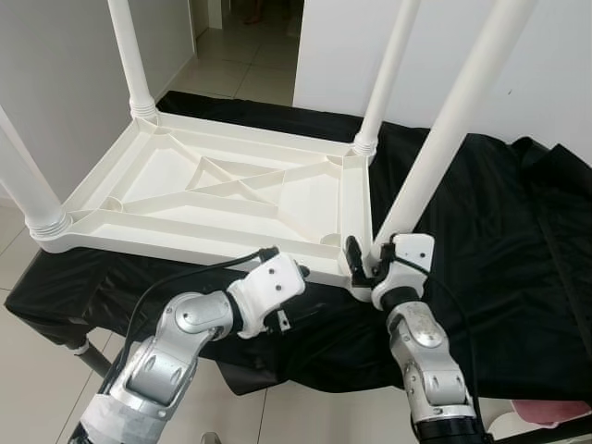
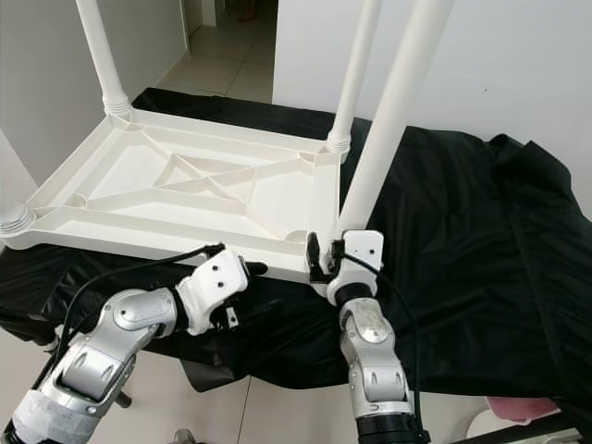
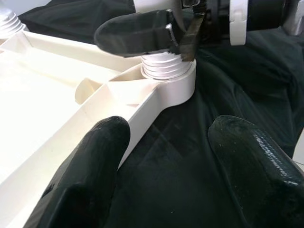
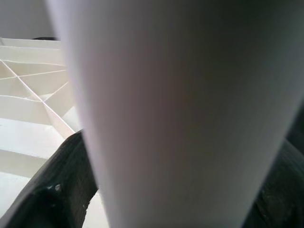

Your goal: Building children table

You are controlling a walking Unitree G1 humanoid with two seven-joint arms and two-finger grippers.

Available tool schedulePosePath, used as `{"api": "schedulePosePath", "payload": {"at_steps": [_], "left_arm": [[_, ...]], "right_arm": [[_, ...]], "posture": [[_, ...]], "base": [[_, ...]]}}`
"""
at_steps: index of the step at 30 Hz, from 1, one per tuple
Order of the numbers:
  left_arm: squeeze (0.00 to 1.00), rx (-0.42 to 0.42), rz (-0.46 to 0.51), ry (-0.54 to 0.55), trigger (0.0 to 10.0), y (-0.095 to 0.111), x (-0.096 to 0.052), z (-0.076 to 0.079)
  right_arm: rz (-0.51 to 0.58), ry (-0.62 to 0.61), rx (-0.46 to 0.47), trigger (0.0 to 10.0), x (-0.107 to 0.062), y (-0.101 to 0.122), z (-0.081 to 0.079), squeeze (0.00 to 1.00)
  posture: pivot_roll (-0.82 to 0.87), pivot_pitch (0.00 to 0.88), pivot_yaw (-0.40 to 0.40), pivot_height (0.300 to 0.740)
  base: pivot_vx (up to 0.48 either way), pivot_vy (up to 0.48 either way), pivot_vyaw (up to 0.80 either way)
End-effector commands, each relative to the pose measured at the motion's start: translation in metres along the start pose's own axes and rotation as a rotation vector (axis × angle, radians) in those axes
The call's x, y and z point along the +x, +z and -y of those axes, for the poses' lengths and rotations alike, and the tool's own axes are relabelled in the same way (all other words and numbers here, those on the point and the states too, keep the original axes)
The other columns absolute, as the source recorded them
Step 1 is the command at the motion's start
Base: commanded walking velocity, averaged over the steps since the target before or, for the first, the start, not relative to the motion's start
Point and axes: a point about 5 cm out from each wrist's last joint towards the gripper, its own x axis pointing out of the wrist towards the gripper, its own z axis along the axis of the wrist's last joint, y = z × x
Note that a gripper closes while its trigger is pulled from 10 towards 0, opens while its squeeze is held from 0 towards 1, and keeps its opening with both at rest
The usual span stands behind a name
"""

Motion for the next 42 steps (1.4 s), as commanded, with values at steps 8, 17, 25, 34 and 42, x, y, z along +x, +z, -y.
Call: {"api": "schedulePosePath", "payload": {"at_steps": [8,17,25,34,42], "left_arm": [[0.00,-0.008,-0.004,0.071,10.0,-0.001,0.002,-0.005],[0.00,0.005,-0.008,0.048,10.0,-0.002,0.005,-0.003],[0.00,0.002,-0.009,0.046,10.0,-0.002,0.005,-0.002],[0.00,0.007,-0.006,0.047,10.0,-0.002,0.006,-0.003],[0.00,0.010,-0.005,0.038,10.0,-0.002,0.007,-0.002]], "right_arm": [[0.017,0.310,-0.008,10.0,0.005,0.005,0.005,0.00],[-0.022,0.522,-0.058,10.0,0.007,0.002,0.016,0.00],[-0.037,0.555,-0.073,1.3,0.009,-0.003,0.024,0.00],[-0.049,0.564,-0.059,0.0,0.008,-0.007,0.026,0.00],[-0.051,0.498,-0.085,10.0,0.008,-0.008,0.026,0.00]], "posture": [[0.04,0.001,-0.061,0.740],[0.04,0.004,-0.059,0.740],[0.04,0.003,-0.062,0.740],[0.04,0.000,-0.063,0.740],[0.03,0.000,-0.062,0.740]], "base": [[0.000,0.000,0.00],[0.000,0.000,0.00],[0.000,0.000,0.00],[0.000,0.000,0.00],[0.000,0.000,0.00]]}}
